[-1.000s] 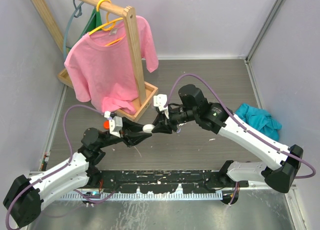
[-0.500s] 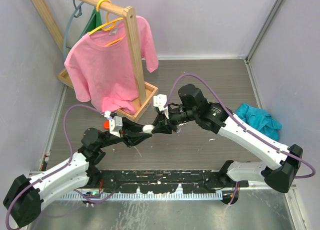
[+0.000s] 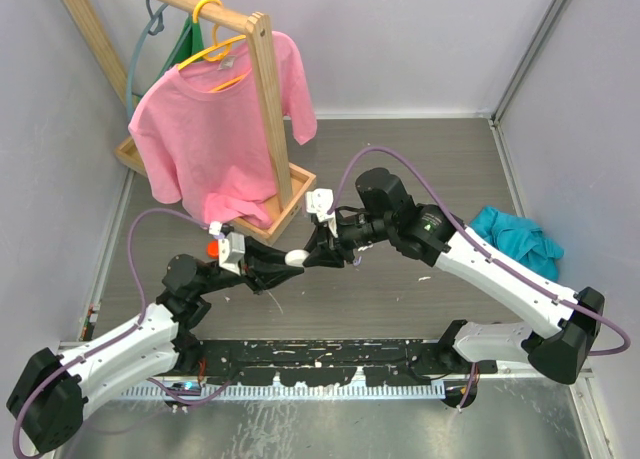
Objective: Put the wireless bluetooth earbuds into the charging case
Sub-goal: Open the charging case.
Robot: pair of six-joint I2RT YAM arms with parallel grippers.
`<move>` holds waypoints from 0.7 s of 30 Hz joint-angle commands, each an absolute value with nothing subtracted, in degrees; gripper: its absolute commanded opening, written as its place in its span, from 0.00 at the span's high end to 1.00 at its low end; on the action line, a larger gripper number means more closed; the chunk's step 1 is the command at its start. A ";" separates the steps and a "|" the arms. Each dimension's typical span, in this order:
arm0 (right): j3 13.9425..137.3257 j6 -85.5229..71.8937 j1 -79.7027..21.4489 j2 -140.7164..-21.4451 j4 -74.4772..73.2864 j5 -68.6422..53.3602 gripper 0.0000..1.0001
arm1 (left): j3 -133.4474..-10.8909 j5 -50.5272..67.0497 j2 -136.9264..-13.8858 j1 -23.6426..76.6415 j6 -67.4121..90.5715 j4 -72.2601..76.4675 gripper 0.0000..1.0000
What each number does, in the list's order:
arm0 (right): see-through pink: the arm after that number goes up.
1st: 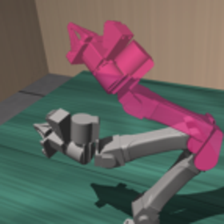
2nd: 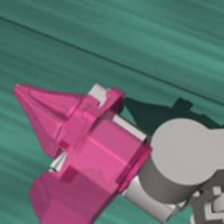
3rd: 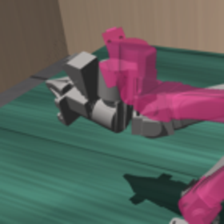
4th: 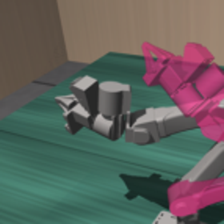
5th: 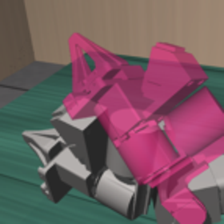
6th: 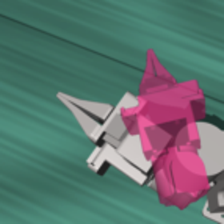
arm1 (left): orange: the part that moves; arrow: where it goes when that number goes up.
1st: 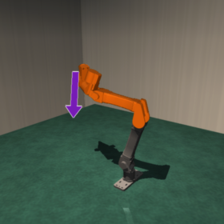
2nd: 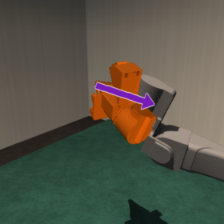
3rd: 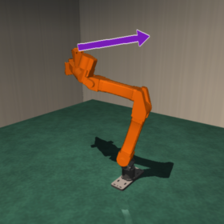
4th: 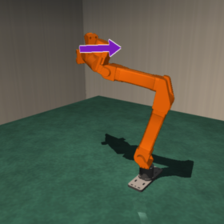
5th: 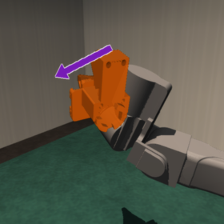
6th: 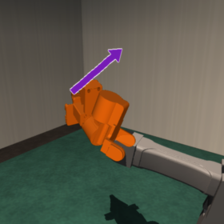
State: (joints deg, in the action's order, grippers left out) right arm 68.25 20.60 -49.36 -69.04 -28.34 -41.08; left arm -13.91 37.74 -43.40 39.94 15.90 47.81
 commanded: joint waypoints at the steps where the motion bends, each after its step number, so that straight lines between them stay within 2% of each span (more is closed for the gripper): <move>1: 68.33 19.82 -49.48 -69.06 -24.78 -42.92 0.75 | -15.15 39.31 -43.29 39.68 13.44 51.33 1.00; 3: 67.97 19.71 -49.48 -68.62 -24.17 -42.51 0.66 | -15.03 39.70 -43.07 39.70 11.84 50.16 1.00; 7: 67.09 19.20 -49.48 -67.52 -22.77 -41.99 0.57 | -15.01 42.18 -42.67 39.69 8.01 48.15 1.00; 21: 67.22 18.00 -49.48 -66.30 -22.39 -38.01 0.50 | -14.50 43.84 -38.95 40.73 -2.87 38.18 1.00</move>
State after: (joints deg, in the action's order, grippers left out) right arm 66.54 19.09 -49.41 -68.71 -26.15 -40.60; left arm -13.91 42.06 -40.69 40.14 2.04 41.47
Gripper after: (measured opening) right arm 0.496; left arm 0.243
